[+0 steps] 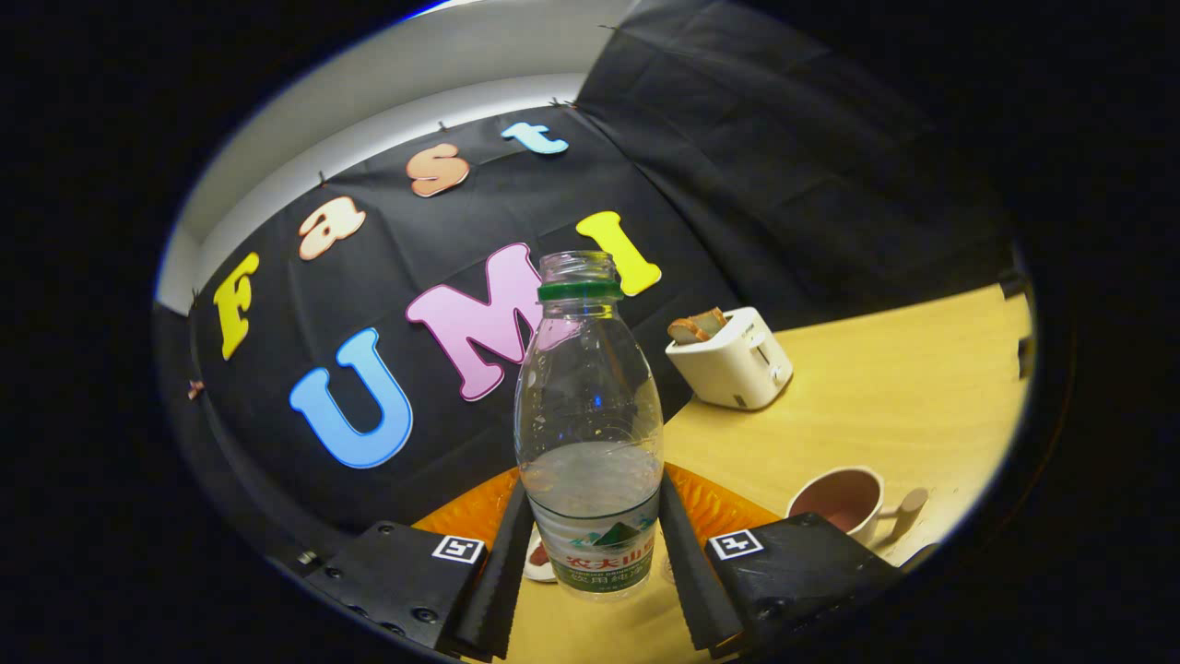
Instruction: Take the bottle from table, then pour the juice into the cup, finally place the bottle on the coaster
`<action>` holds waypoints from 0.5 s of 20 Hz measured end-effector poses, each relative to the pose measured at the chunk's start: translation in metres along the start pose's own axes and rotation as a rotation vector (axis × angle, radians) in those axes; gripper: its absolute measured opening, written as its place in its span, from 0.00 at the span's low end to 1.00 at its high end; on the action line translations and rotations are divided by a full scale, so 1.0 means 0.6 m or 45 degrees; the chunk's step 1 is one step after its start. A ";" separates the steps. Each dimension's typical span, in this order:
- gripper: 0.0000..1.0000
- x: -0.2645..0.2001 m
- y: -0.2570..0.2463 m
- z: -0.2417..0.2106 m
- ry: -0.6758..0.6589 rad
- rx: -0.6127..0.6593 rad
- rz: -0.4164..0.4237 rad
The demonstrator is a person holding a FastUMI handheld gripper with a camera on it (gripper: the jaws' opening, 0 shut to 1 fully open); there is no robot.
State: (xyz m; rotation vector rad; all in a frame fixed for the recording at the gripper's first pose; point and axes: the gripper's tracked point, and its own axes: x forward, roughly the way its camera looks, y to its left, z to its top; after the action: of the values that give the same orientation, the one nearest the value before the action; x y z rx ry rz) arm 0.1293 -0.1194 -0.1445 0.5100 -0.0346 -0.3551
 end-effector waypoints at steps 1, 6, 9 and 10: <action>0.73 0.004 0.002 -0.001 -0.011 -0.095 -0.007; 0.74 0.027 0.008 -0.024 -0.067 -0.417 -0.045; 0.73 0.059 0.008 -0.049 -0.080 -0.516 -0.072; 0.73 0.071 0.003 -0.058 -0.078 -0.545 -0.084</action>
State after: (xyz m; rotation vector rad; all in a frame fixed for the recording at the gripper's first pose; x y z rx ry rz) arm 0.1738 -0.1158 -0.1764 0.0770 -0.0007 -0.4293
